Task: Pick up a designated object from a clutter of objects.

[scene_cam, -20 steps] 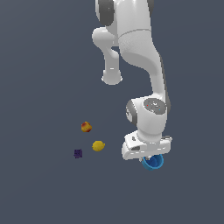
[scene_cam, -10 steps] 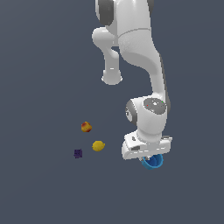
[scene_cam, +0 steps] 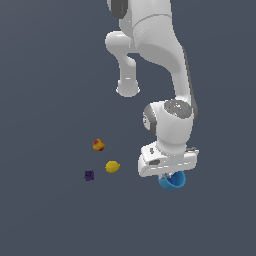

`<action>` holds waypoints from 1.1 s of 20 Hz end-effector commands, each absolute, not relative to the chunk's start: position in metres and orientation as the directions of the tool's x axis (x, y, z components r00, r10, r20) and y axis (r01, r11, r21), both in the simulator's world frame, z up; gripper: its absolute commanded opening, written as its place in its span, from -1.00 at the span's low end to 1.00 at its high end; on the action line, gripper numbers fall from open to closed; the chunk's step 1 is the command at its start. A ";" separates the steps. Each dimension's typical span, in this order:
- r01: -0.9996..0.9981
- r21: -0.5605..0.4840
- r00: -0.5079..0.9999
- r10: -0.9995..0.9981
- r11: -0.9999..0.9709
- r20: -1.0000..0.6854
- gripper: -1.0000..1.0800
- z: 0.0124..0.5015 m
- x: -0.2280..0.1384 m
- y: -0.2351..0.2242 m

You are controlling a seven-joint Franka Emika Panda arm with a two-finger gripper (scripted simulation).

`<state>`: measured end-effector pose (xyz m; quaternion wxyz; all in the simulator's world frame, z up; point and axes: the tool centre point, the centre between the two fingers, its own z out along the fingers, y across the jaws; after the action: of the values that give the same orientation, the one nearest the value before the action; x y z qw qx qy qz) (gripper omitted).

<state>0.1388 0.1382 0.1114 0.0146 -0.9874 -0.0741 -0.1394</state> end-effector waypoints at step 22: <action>0.152 -0.009 0.949 0.144 -0.988 0.282 -1.00 0.366 0.102 0.098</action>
<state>0.1046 0.1003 0.3485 0.0153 -0.9871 -0.0748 -0.1407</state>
